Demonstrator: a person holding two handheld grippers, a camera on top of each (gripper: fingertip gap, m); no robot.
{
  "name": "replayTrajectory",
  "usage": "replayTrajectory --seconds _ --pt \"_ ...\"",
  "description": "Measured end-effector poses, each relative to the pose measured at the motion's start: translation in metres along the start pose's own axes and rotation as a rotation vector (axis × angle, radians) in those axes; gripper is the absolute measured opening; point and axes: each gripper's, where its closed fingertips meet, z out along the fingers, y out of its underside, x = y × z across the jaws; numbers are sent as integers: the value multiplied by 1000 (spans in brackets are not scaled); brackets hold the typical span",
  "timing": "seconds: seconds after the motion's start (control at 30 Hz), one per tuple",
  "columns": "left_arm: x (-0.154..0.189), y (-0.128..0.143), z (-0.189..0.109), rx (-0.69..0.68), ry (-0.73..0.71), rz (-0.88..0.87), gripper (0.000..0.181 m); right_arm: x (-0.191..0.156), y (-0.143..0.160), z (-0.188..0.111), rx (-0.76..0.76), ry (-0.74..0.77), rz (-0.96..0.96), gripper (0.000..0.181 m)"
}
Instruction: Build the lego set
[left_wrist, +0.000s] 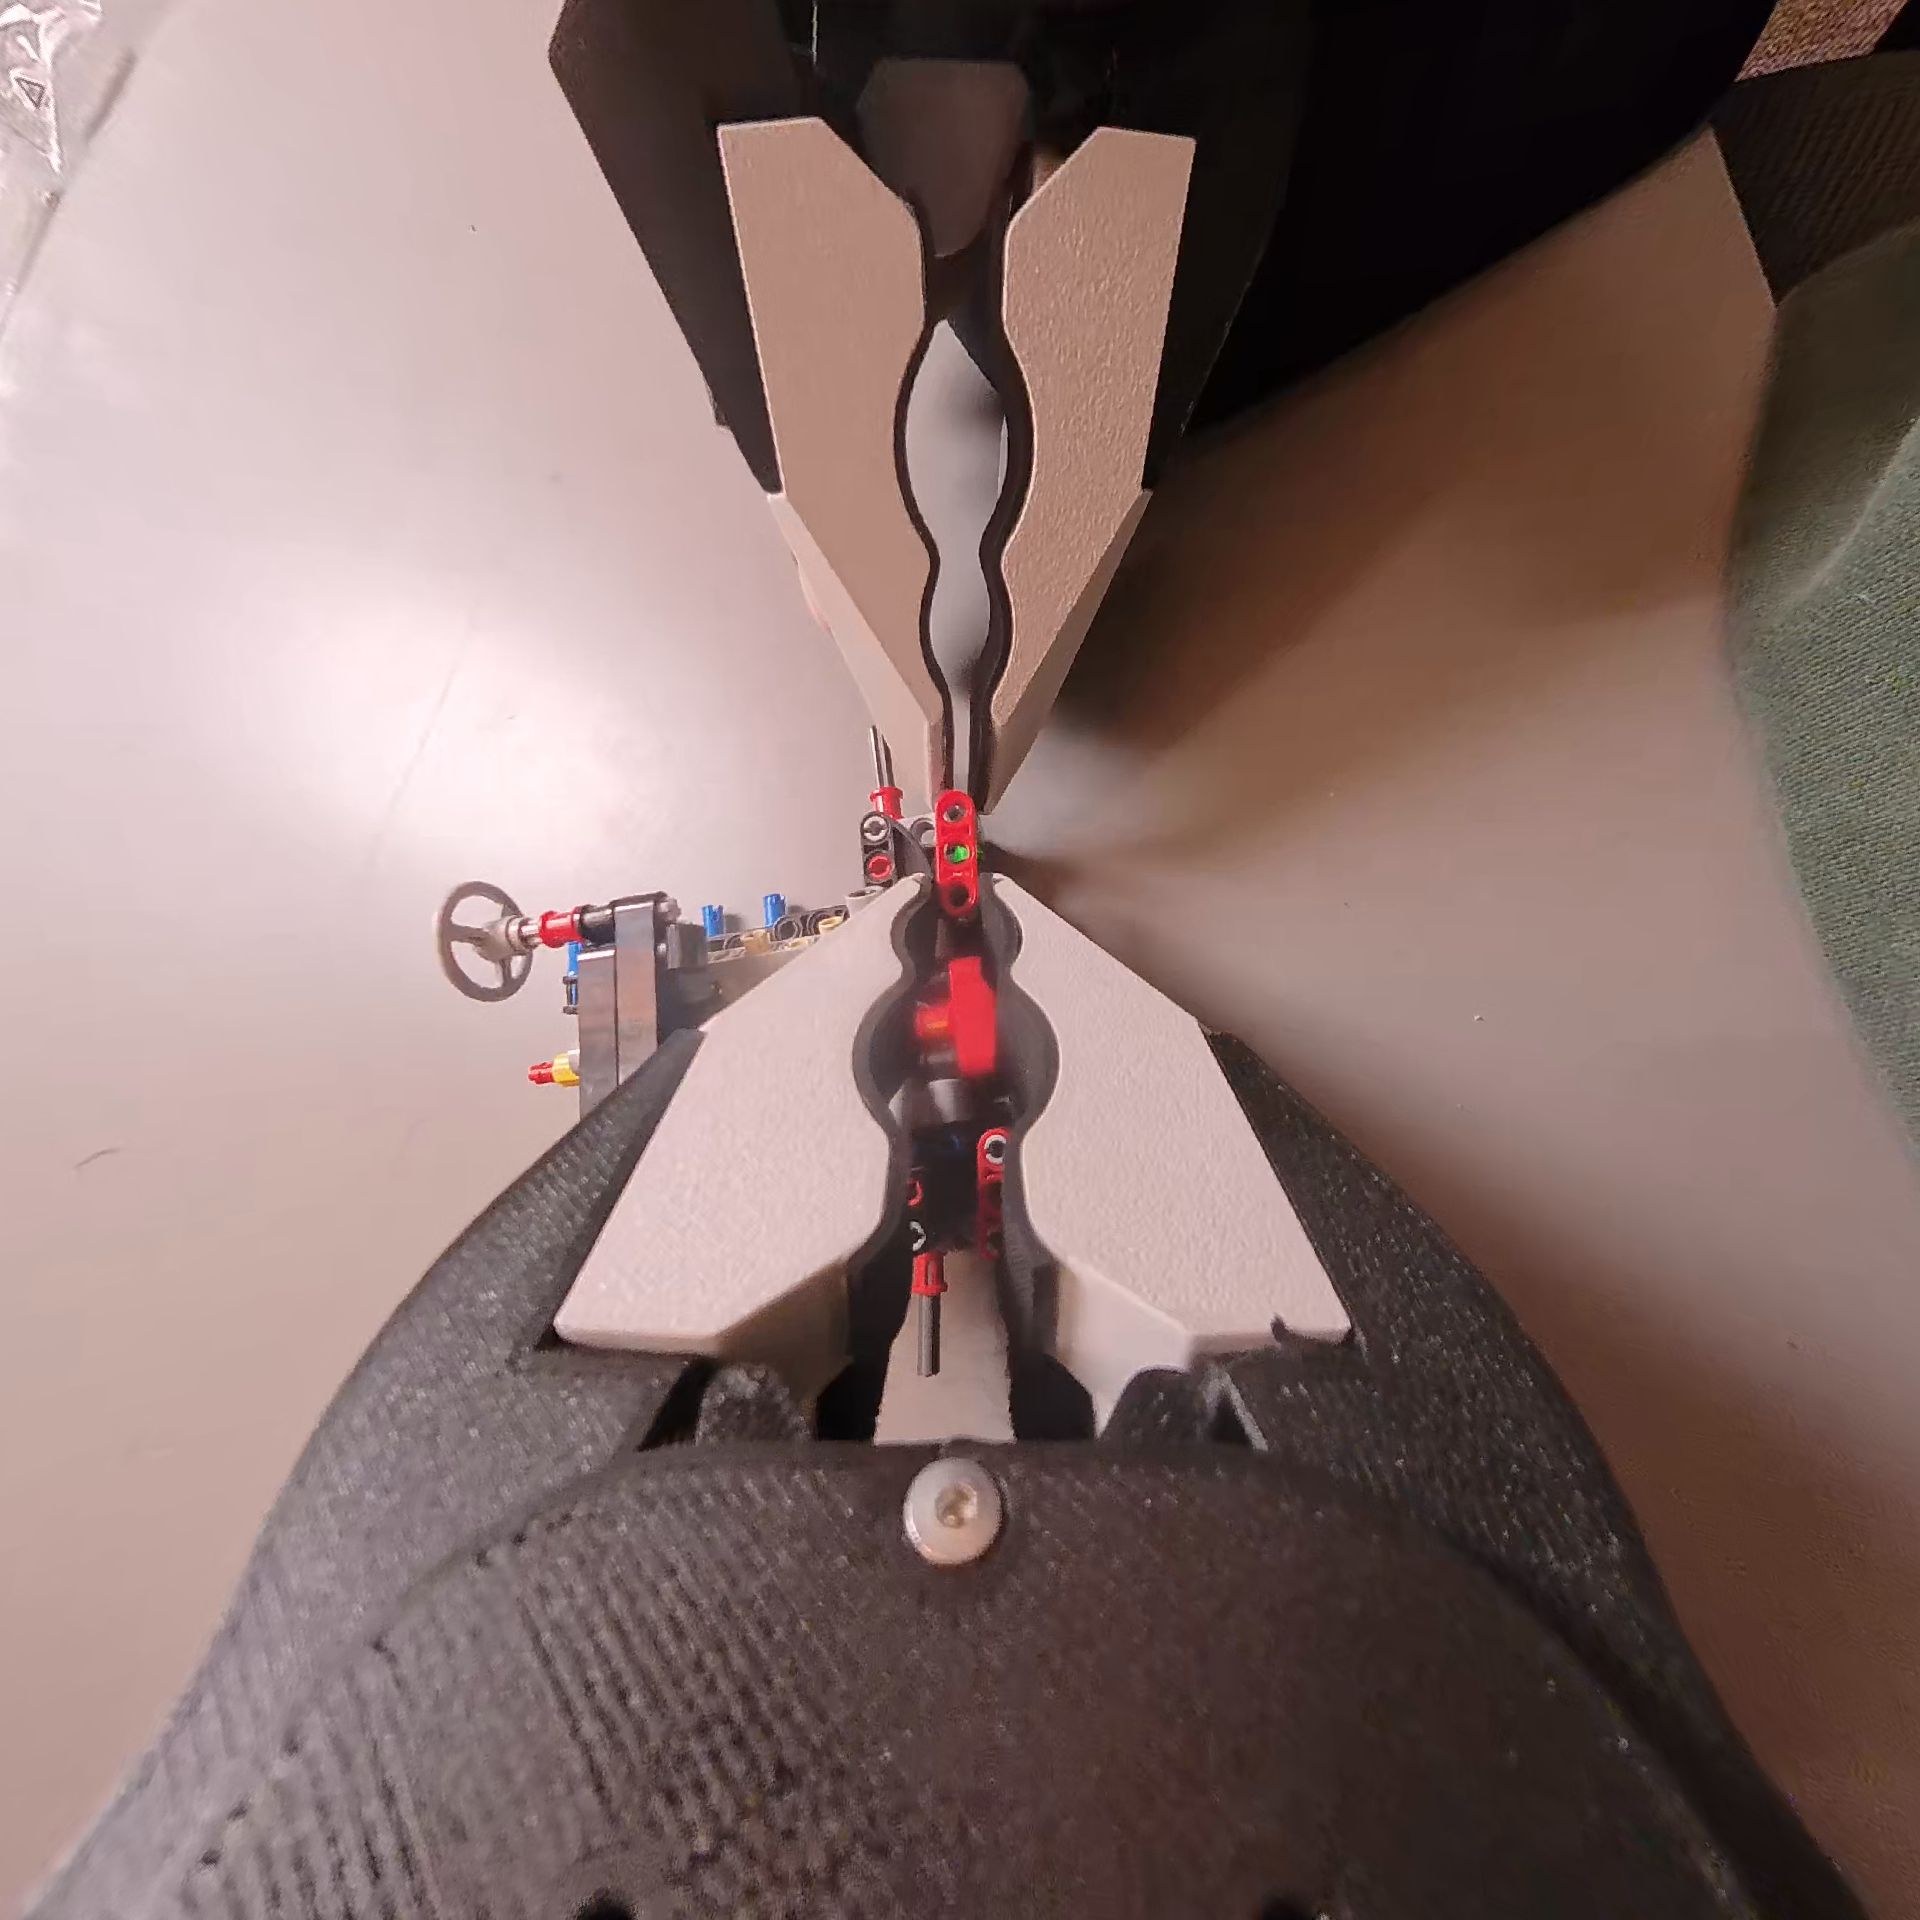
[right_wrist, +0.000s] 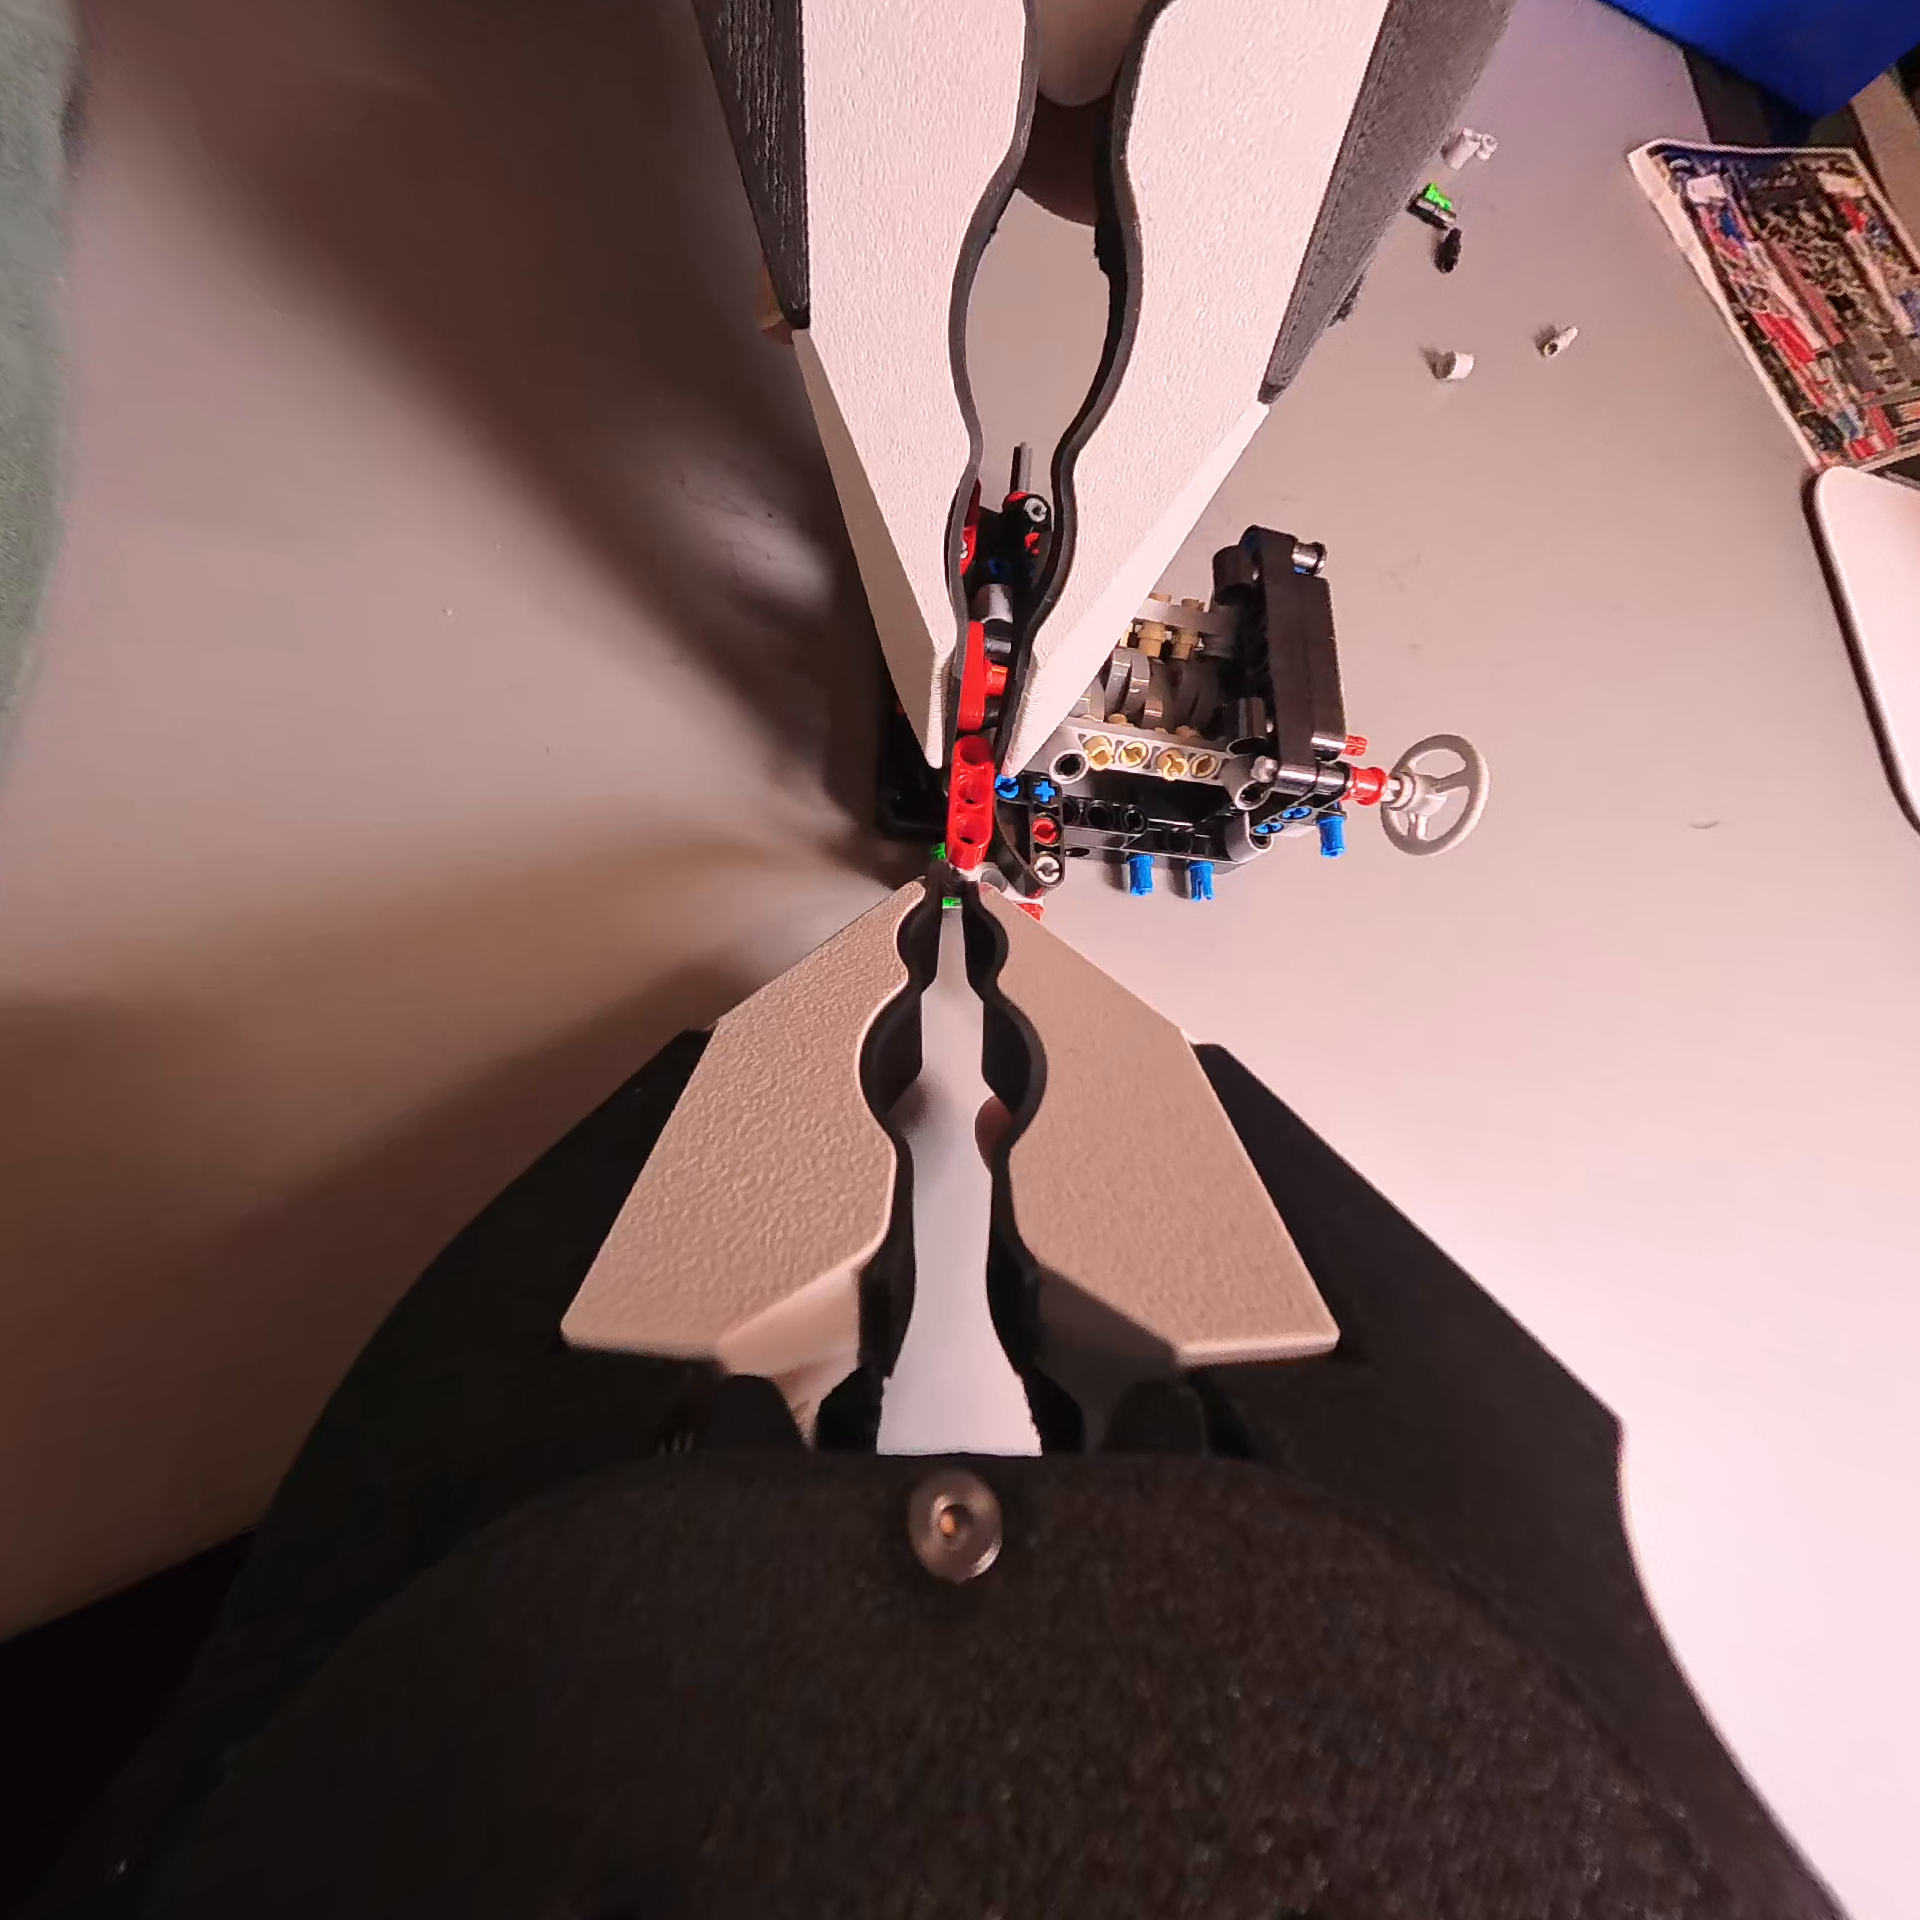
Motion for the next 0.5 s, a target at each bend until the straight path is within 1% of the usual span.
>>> replayTrajectory --seconds 0.5 --pt "1 2 0 -18 14 -29 6 0 -3 1 20 -1 9 3"
